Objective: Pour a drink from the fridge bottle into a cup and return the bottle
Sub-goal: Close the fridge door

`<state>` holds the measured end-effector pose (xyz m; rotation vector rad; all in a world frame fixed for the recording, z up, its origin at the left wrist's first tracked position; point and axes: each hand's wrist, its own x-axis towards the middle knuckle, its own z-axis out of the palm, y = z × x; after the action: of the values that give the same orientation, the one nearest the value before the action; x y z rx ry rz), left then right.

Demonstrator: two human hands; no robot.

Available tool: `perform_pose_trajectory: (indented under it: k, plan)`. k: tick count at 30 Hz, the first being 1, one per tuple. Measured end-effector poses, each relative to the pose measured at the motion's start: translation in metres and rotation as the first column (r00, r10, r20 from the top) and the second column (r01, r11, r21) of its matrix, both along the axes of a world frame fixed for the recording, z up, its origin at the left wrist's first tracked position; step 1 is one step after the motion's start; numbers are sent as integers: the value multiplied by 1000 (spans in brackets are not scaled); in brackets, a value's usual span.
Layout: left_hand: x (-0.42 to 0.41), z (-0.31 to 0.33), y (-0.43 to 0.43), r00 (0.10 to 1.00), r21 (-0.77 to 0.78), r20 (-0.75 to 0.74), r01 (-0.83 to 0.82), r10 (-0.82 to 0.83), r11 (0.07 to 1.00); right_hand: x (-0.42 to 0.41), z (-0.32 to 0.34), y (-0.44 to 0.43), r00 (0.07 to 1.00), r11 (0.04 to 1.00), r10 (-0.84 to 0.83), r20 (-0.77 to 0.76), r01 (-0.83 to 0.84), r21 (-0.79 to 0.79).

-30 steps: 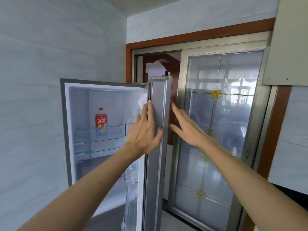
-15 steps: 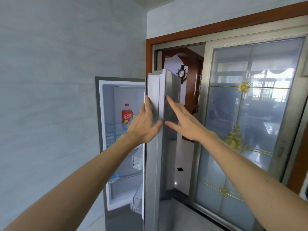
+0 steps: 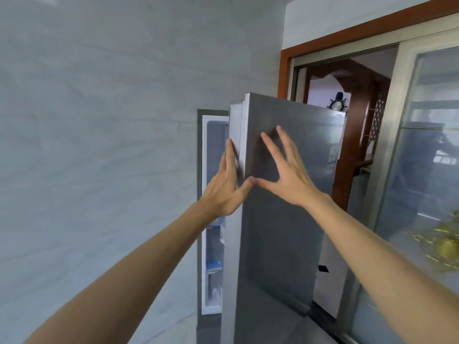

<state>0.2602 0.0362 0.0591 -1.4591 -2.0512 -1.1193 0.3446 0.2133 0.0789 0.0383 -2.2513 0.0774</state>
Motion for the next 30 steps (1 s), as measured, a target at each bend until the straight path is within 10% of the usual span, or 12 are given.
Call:
perform_pose_trajectory:
  k: [12,30]
  plan:
    - [-64,-16,28,967,294,224,-186,122,937,-98,-22,33,992,970,44,-120,-14,243]
    - [-130,-18,54,871,590,448,-121,-199,798,-184,-34,37,944,959,-11,-330,104,265]
